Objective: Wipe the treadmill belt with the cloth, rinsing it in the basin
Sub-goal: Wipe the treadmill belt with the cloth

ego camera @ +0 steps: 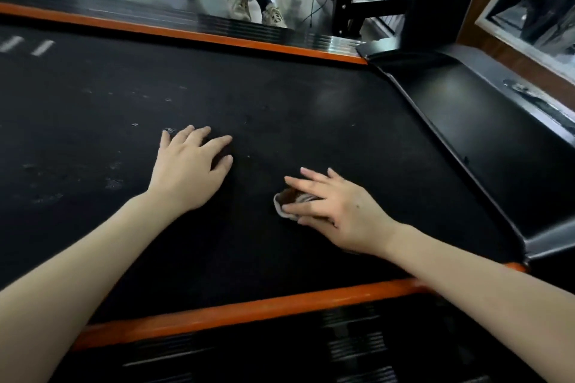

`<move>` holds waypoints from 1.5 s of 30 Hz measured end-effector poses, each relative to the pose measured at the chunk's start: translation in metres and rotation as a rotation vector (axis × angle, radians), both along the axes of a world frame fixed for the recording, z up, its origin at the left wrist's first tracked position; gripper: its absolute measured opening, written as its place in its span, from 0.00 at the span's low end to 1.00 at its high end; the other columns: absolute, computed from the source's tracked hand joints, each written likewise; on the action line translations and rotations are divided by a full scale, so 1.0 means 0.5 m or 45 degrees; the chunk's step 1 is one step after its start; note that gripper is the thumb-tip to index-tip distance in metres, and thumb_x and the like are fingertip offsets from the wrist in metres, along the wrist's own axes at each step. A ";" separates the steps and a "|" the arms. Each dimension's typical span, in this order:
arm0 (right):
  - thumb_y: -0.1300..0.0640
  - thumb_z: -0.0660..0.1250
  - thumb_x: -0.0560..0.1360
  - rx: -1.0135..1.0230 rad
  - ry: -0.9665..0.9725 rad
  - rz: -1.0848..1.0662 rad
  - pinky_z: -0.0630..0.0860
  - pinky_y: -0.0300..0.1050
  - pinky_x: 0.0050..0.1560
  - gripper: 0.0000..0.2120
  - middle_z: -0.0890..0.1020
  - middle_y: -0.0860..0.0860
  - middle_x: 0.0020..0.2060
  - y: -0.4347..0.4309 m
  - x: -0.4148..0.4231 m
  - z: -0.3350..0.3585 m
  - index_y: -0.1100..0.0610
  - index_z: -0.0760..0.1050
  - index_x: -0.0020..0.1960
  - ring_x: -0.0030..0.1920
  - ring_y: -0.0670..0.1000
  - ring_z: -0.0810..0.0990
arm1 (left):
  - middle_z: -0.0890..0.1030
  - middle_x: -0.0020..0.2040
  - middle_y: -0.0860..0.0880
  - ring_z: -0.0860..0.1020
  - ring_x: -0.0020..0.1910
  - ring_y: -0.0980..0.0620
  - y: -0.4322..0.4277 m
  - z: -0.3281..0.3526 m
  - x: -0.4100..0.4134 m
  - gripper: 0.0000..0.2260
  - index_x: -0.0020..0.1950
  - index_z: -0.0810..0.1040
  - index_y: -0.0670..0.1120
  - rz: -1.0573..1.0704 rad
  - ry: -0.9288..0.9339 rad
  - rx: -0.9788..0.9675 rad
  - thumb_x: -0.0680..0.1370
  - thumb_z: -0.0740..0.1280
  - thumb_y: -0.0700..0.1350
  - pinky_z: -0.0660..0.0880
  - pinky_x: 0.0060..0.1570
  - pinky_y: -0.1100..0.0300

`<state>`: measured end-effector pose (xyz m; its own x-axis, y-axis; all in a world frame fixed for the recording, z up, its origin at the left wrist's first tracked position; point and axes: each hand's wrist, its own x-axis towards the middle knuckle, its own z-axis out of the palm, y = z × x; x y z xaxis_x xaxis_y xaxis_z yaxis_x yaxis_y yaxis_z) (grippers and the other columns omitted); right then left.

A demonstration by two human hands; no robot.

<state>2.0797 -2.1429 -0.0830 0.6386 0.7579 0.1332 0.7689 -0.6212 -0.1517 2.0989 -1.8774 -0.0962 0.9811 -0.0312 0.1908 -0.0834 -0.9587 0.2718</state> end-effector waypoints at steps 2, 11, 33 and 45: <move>0.46 0.57 0.78 0.034 -0.025 -0.166 0.64 0.64 0.66 0.16 0.71 0.50 0.69 0.025 0.066 -0.002 0.47 0.78 0.61 0.71 0.56 0.65 | 0.61 0.76 0.44 0.54 0.75 0.43 0.027 0.009 0.027 0.21 0.74 0.63 0.56 0.045 0.062 0.086 0.81 0.53 0.56 0.47 0.73 0.43; 0.48 0.59 0.76 0.076 -0.227 -0.336 0.74 0.58 0.57 0.14 0.77 0.51 0.64 0.107 0.085 -0.006 0.47 0.81 0.56 0.65 0.61 0.72 | 0.58 0.76 0.43 0.51 0.76 0.41 0.094 0.013 0.148 0.23 0.75 0.57 0.59 0.127 0.190 0.217 0.80 0.47 0.61 0.47 0.72 0.41; 0.57 0.65 0.75 0.111 -0.224 -0.163 0.73 0.66 0.57 0.12 0.78 0.50 0.62 0.166 0.338 -0.013 0.51 0.81 0.56 0.64 0.60 0.75 | 0.56 0.77 0.43 0.50 0.76 0.40 0.114 -0.032 0.206 0.32 0.75 0.56 0.61 0.093 0.130 0.216 0.73 0.35 0.64 0.45 0.71 0.37; 0.52 0.60 0.76 0.134 -0.148 -0.046 0.74 0.58 0.58 0.14 0.77 0.46 0.63 0.228 0.374 -0.021 0.48 0.80 0.57 0.65 0.57 0.74 | 0.63 0.74 0.41 0.57 0.74 0.38 0.115 -0.033 0.209 0.29 0.73 0.64 0.59 0.100 0.065 0.153 0.75 0.42 0.63 0.49 0.71 0.36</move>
